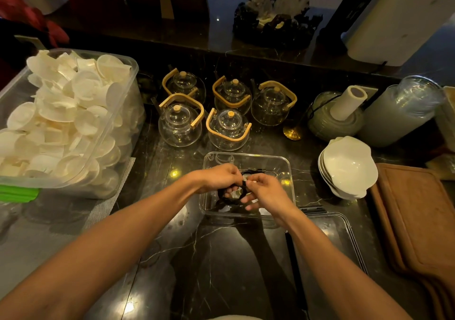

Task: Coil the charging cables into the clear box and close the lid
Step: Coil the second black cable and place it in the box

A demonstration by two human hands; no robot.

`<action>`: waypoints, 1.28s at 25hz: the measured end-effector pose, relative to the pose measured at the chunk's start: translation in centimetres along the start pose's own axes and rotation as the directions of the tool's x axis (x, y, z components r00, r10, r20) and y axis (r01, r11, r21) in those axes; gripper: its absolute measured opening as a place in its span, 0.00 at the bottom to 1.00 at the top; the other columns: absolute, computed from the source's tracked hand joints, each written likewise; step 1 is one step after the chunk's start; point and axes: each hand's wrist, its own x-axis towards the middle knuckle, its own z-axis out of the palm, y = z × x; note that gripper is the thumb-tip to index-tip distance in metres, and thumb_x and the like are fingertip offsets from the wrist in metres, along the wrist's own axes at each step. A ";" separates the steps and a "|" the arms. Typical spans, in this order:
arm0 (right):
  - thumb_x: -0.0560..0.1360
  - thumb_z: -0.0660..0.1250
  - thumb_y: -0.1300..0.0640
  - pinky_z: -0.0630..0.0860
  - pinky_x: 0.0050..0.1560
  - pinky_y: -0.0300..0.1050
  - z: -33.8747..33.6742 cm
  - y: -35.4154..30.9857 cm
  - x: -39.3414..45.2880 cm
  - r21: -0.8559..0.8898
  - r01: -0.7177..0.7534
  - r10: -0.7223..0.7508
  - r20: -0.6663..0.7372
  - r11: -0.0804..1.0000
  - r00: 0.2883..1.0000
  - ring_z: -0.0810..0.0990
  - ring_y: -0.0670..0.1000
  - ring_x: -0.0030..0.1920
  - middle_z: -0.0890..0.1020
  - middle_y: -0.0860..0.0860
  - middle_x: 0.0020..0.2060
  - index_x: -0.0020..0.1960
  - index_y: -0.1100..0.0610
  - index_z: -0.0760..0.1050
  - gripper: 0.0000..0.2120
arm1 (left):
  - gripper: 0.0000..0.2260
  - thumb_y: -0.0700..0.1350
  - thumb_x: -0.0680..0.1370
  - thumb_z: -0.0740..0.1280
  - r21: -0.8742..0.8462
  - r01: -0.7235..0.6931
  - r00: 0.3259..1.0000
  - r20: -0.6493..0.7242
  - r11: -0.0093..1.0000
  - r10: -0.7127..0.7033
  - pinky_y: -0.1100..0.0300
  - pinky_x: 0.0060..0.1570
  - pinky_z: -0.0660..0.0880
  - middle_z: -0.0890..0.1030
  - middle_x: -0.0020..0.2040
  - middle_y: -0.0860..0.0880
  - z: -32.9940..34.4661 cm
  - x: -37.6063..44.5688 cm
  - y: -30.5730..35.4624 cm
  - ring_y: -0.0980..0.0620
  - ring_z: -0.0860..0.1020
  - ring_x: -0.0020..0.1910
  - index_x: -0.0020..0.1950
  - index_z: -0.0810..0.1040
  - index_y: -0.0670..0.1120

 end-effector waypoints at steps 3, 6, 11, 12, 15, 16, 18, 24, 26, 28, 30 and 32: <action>0.82 0.67 0.63 0.84 0.34 0.43 -0.6 0.3 0.9 0.013 -0.063 0.062 0.074 0.998 0.995 0.83 0.50 0.35 0.83 0.59 0.46 0.61 0.67 0.77 0.11 | 0.09 0.39 0.82 0.63 0.054 0.024 1.000 0.014 0.998 -0.025 0.64 0.36 0.77 0.78 0.38 0.48 -0.9 1.2 -1.2 0.56 0.77 0.34 0.59 0.78 0.35; 0.81 0.67 0.64 0.85 0.35 0.45 -0.7 0.9 2.0 -0.042 -0.104 0.108 0.106 0.994 0.989 0.82 0.50 0.33 0.82 0.58 0.42 0.59 0.68 0.77 0.09 | 0.11 0.39 0.82 0.64 0.018 0.060 0.998 -0.003 0.998 -0.060 0.61 0.41 0.79 0.80 0.40 0.46 -0.5 2.3 -2.4 0.54 0.79 0.39 0.61 0.77 0.34; 0.81 0.67 0.64 0.85 0.35 0.46 0.0 2.4 4.2 -0.075 -0.240 0.244 0.053 0.968 0.968 0.83 0.50 0.31 0.83 0.62 0.44 0.58 0.69 0.77 0.09 | 0.11 0.46 0.79 0.69 0.473 0.060 0.975 -0.218 0.879 0.051 0.53 0.49 0.76 0.82 0.47 0.44 0.2 3.7 -4.1 0.48 0.79 0.47 0.55 0.81 0.39; 0.81 0.68 0.64 0.85 0.36 0.46 0.1 2.6 4.6 -0.085 -0.260 0.265 0.053 0.962 0.963 0.83 0.50 0.31 0.83 0.62 0.44 0.59 0.68 0.77 0.10 | 0.10 0.45 0.78 0.70 0.577 0.058 0.975 -0.207 0.814 0.077 0.54 0.46 0.75 0.83 0.48 0.43 0.2 3.9 -4.2 0.47 0.79 0.48 0.53 0.82 0.39; 0.81 0.67 0.65 0.86 0.37 0.49 0.7 2.8 5.5 -0.167 -0.271 0.285 0.069 0.948 0.956 0.83 0.51 0.32 0.82 0.62 0.45 0.60 0.69 0.75 0.10 | 0.05 0.40 0.75 0.69 0.745 0.112 0.976 -0.206 0.658 0.068 0.58 0.43 0.72 0.83 0.49 0.45 0.2 4.2 -4.4 0.44 0.81 0.51 0.50 0.82 0.43; 0.81 0.67 0.64 0.86 0.38 0.50 1.0 2.9 5.7 -0.199 -0.267 0.285 0.070 0.943 0.956 0.83 0.52 0.31 0.82 0.62 0.45 0.59 0.68 0.74 0.10 | 0.06 0.38 0.74 0.69 0.783 0.129 0.973 -0.217 0.609 0.073 0.58 0.43 0.72 0.83 0.50 0.44 0.1 4.2 -4.4 0.44 0.81 0.52 0.50 0.83 0.43; 0.80 0.68 0.61 0.86 0.37 0.51 1.5 3.0 6.1 -0.286 -0.227 0.256 0.070 0.931 0.964 0.84 0.52 0.31 0.82 0.60 0.43 0.58 0.64 0.73 0.09 | 0.07 0.38 0.74 0.69 0.827 0.153 0.972 -0.224 0.541 0.068 0.57 0.44 0.73 0.83 0.53 0.41 0.1 4.5 -4.4 0.42 0.81 0.54 0.52 0.82 0.42; 0.73 0.74 0.45 0.76 0.39 0.47 0.8 2.4 5.9 -0.809 0.149 -0.067 0.136 0.568 0.989 0.82 0.51 0.44 0.82 0.49 0.46 0.59 0.53 0.76 0.20 | 0.16 0.42 0.76 0.70 0.903 0.165 0.973 -0.214 0.397 0.083 0.52 0.53 0.75 0.79 0.61 0.41 -0.1 4.6 -4.4 0.41 0.79 0.59 0.63 0.74 0.42; 0.72 0.76 0.45 0.73 0.36 0.44 0.1 2.2 6.0 -0.799 0.149 0.000 0.183 0.583 0.983 0.81 0.48 0.39 0.81 0.47 0.44 0.61 0.52 0.75 0.22 | 0.16 0.41 0.76 0.69 0.915 0.164 0.974 -0.211 0.368 0.089 0.53 0.52 0.74 0.78 0.61 0.41 0.0 4.5 -4.1 0.41 0.79 0.59 0.63 0.74 0.42; 0.74 0.76 0.48 0.72 0.34 0.42 -0.4 2.3 6.1 -0.779 0.158 0.038 0.227 0.607 0.973 0.78 0.45 0.35 0.80 0.47 0.42 0.63 0.53 0.75 0.21 | 0.15 0.39 0.76 0.69 0.920 0.171 0.970 -0.221 0.352 0.104 0.54 0.51 0.73 0.78 0.61 0.42 0.1 4.5 -3.7 0.42 0.79 0.59 0.63 0.74 0.43; 0.77 0.73 0.51 0.76 0.36 0.44 -0.6 2.5 6.1 -0.772 0.182 0.002 0.231 0.609 0.973 0.78 0.46 0.36 0.81 0.49 0.44 0.62 0.55 0.77 0.17 | 0.14 0.39 0.76 0.68 0.920 0.176 0.968 -0.227 0.350 0.111 0.55 0.49 0.72 0.79 0.60 0.42 0.2 4.5 -3.5 0.43 0.79 0.58 0.61 0.75 0.43; 0.79 0.70 0.54 0.80 0.43 0.48 -0.6 2.7 6.0 -0.763 0.196 -0.016 0.237 0.616 0.971 0.81 0.50 0.43 0.84 0.53 0.49 0.61 0.56 0.79 0.12 | 0.11 0.38 0.77 0.68 0.919 0.170 0.970 -0.219 0.356 0.103 0.56 0.46 0.71 0.80 0.58 0.43 0.3 4.2 -3.6 0.43 0.80 0.56 0.59 0.76 0.44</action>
